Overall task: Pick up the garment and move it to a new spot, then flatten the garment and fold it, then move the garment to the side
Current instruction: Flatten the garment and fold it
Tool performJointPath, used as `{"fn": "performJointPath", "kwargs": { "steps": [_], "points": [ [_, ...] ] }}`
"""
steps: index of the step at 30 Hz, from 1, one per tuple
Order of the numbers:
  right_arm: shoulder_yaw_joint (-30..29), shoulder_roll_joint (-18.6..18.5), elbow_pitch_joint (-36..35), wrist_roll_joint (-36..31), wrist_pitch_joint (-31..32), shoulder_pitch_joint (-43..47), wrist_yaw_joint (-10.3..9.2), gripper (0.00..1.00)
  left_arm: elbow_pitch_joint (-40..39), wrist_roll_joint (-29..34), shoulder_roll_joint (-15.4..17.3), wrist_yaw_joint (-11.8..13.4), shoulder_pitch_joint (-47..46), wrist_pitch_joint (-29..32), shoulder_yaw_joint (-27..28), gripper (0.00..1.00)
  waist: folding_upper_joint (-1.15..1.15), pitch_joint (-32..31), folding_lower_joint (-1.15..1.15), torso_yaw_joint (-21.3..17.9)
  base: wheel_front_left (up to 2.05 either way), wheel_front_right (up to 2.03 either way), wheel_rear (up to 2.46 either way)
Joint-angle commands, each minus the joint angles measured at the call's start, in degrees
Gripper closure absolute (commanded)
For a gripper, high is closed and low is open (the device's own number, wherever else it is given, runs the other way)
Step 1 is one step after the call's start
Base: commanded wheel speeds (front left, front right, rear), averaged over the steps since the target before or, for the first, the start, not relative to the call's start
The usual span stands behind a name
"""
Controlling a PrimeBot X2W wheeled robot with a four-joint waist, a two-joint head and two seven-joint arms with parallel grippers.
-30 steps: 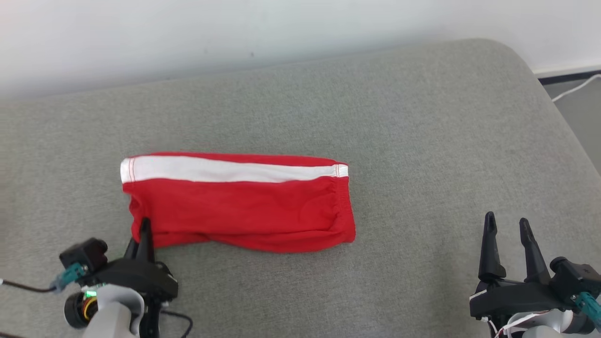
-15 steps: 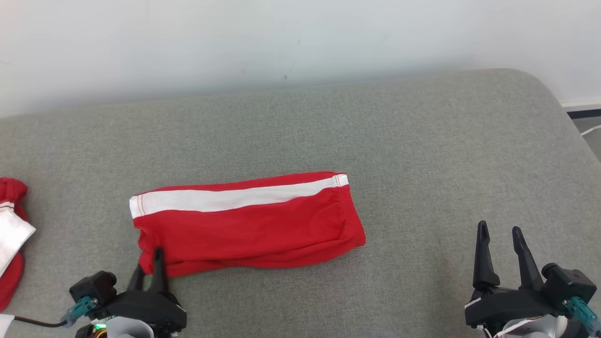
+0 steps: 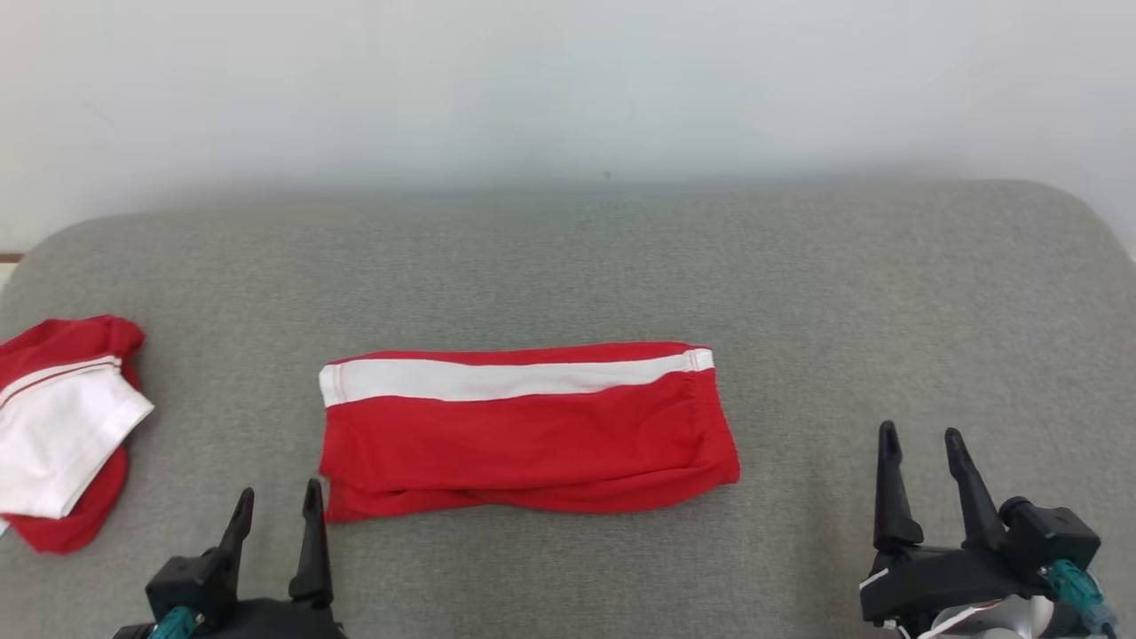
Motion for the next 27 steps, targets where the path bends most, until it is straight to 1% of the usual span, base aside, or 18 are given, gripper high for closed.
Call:
{"fn": "performJointPath", "kwargs": {
  "steps": [1, 6, 7, 11, 15, 19, 27],
  "points": [
    [0.8, 0.0, 0.2, -0.4, 0.0, 0.0, 0.02, 0.00, -1.1, 1.1, 0.2, -0.2, 1.6, -0.1, 0.6, 0.00, 0.00, -0.6, 0.01, 2.0, 0.00, 0.00, 0.00],
    [2.8, 0.0, 1.8, -1.1, -0.1, -2.1, 0.03, 0.00, -3.3, 3.9, 0.3, -0.9, 4.0, -0.1, 1.3, 0.00, 0.00, -0.5, 0.01, 4.7, 0.00, 0.00, 0.00],
    [2.8, 0.0, 1.8, -1.1, -0.1, -2.1, 0.03, 0.00, -3.3, 3.9, 0.3, -0.9, 4.0, -0.1, 1.3, 0.00, 0.00, -0.5, 0.01, 4.7, 0.00, 0.00, 0.00],
    [4.0, 0.0, 4.0, -1.1, 0.0, -3.9, 0.03, 0.00, -4.5, 5.1, 0.3, -1.0, 5.3, -0.1, 1.8, 0.00, 0.00, -0.3, 0.01, 6.9, 0.00, 0.00, 0.00],
    [5.0, 0.0, 6.4, -1.6, 0.0, -6.0, 0.03, 0.00, -5.0, 5.0, 0.3, -1.4, 6.4, -0.1, 2.0, 0.00, 0.00, 0.4, 0.01, 8.9, 0.00, 0.00, 0.00],
    [4.4, 0.0, 9.1, -2.6, 0.0, -8.4, 0.03, 0.00, -4.9, 4.1, 0.2, -1.6, 7.0, -0.1, 2.4, 0.00, 0.00, 1.4, 0.01, 10.8, 0.00, 0.00, 0.00],
    [2.2, 0.0, 18.2, -5.6, 0.0, -12.9, 0.03, 0.00, -5.2, 3.3, 0.1, -2.4, 6.4, -0.1, 2.5, 0.00, 0.00, 4.0, 0.01, 13.5, 0.00, 0.00, 0.00]
  ]
}}
